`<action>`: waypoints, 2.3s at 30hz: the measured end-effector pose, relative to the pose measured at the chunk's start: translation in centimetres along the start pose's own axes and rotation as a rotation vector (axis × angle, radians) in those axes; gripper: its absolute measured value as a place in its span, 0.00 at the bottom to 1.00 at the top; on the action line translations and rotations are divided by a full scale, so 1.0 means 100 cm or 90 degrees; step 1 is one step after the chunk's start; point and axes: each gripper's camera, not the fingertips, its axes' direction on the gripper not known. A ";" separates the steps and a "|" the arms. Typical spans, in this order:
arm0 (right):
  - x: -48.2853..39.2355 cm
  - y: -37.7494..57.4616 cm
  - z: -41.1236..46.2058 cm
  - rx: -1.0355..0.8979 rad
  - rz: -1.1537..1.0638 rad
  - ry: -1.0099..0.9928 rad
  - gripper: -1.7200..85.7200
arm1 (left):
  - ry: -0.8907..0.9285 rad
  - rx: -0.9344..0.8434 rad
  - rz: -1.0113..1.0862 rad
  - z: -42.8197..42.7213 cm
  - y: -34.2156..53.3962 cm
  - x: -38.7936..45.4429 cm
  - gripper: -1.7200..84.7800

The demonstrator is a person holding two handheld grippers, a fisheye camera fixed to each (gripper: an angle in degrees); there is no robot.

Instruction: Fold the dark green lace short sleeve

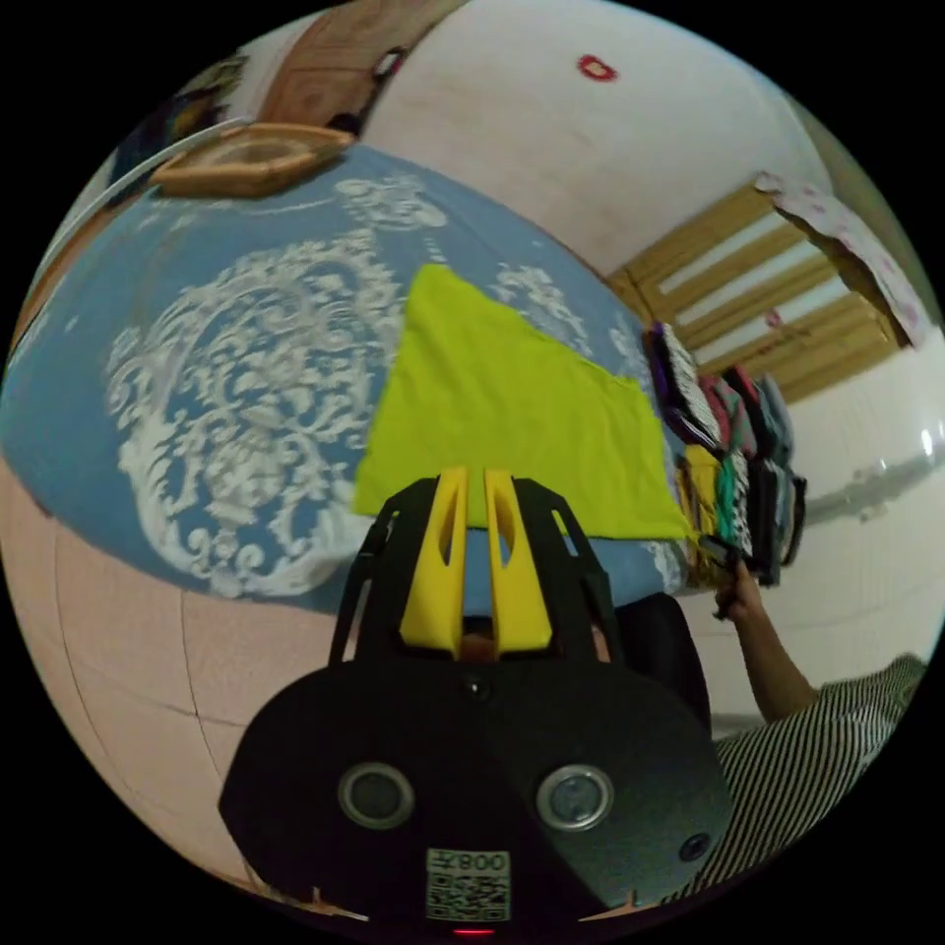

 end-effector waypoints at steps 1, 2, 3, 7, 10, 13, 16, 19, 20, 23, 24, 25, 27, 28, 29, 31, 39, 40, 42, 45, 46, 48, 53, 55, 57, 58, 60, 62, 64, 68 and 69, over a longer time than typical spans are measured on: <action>0.001 -0.001 -0.005 0.007 -0.004 -0.010 0.03 | 0.027 -0.016 0.055 0.014 0.003 0.029 0.07; 0.001 -0.002 -0.007 0.012 -0.007 -0.017 0.03 | 0.052 -0.041 0.121 0.033 0.005 0.063 0.08; 0.002 -0.004 -0.012 0.020 -0.013 -0.031 0.03 | 0.064 -0.055 0.154 0.043 0.007 0.081 0.09; 0.000 -0.013 -0.025 0.037 -0.037 -0.073 0.03 | 0.126 -0.133 0.388 0.120 0.020 0.213 0.12; -0.002 -0.023 -0.033 0.041 -0.057 -0.102 0.03 | 0.105 -0.165 0.530 0.171 0.031 0.294 0.14; -0.006 -0.035 -0.037 0.032 -0.086 -0.121 0.03 | 0.039 -0.188 0.619 0.218 0.042 0.350 0.14; -0.007 -0.049 -0.037 0.026 -0.108 -0.142 0.03 | -0.042 -0.203 0.656 0.255 0.050 0.379 0.09; -0.005 -0.065 -0.032 0.011 -0.126 -0.141 0.03 | -0.048 -0.189 0.606 0.273 0.045 0.383 0.05; -0.003 -0.069 -0.032 0.009 -0.129 -0.143 0.03 | -0.030 -0.177 0.564 0.274 0.040 0.379 0.05; 0.016 -0.084 -0.032 0.042 -0.100 -0.144 0.04 | 0.021 -0.145 0.456 0.273 0.025 0.362 0.04; 0.028 -0.092 -0.031 0.054 -0.077 -0.160 0.05 | 0.032 -0.140 0.438 0.273 0.023 0.360 0.04; 0.040 -0.102 -0.027 0.063 -0.052 -0.182 0.06 | 0.051 -0.132 0.410 0.274 0.019 0.355 0.04; 0.054 -0.118 -0.018 0.061 -0.023 -0.207 0.07 | 0.072 -0.122 0.381 0.277 0.018 0.351 0.04; 0.061 -0.130 -0.011 0.054 -0.006 -0.211 0.08 | 0.079 -0.119 0.373 0.281 0.019 0.351 0.04; 0.063 -0.136 -0.007 0.050 0.000 -0.213 0.09 | 0.081 -0.118 0.372 0.285 0.021 0.353 0.04; 0.072 -0.162 0.012 0.027 0.025 -0.222 0.10 | 0.083 -0.121 0.377 0.292 0.025 0.357 0.04; 0.091 -0.231 0.058 0.008 0.106 -0.269 0.12 | 0.096 -0.130 0.392 0.321 0.038 0.372 0.04; 0.093 -0.238 0.063 0.011 0.114 -0.271 0.13 | 0.099 -0.133 0.396 0.325 0.039 0.374 0.04; 0.094 -0.249 0.072 0.007 0.125 -0.275 0.14 | 0.102 -0.135 0.398 0.330 0.041 0.377 0.04; 0.097 -0.263 0.084 0.022 0.148 -0.294 0.14 | 0.107 -0.138 0.397 0.337 0.043 0.379 0.04; 0.097 -0.269 0.089 0.029 0.156 -0.302 0.15 | 0.111 -0.137 0.396 0.338 0.044 0.379 0.04; 0.093 -0.278 0.098 0.027 0.157 -0.294 0.15 | 0.113 -0.137 0.396 0.340 0.045 0.379 0.04; 0.081 -0.302 0.126 0.015 0.165 -0.293 0.15 | 0.118 -0.139 0.391 0.341 0.047 0.375 0.04; 0.074 -0.311 0.138 0.022 0.171 -0.297 0.15 | 0.119 -0.136 0.391 0.340 0.047 0.373 0.04; 0.069 -0.317 0.146 0.035 0.175 -0.298 0.15 | 0.118 -0.134 0.394 0.337 0.046 0.371 0.04; 0.063 -0.322 0.153 0.026 0.171 -0.289 0.15 | 0.118 -0.133 0.399 0.335 0.046 0.371 0.04; 0.051 -0.332 0.168 -0.003 0.159 -0.262 0.16 | 0.113 -0.134 0.409 0.332 0.046 0.370 0.04; 0.038 -0.340 0.182 -0.014 0.154 -0.246 0.15 | 0.112 -0.139 0.420 0.328 0.046 0.367 0.04; 0.022 -0.352 0.199 -0.020 0.154 -0.232 0.15 | 0.113 -0.142 0.424 0.325 0.046 0.364 0.04; -0.007 -0.369 0.223 -0.033 0.131 -0.219 0.15 | 0.115 -0.147 0.435 0.312 0.045 0.354 0.04; -0.017 -0.373 0.232 -0.034 0.128 -0.225 0.15 | 0.115 -0.148 0.436 0.310 0.045 0.352 0.04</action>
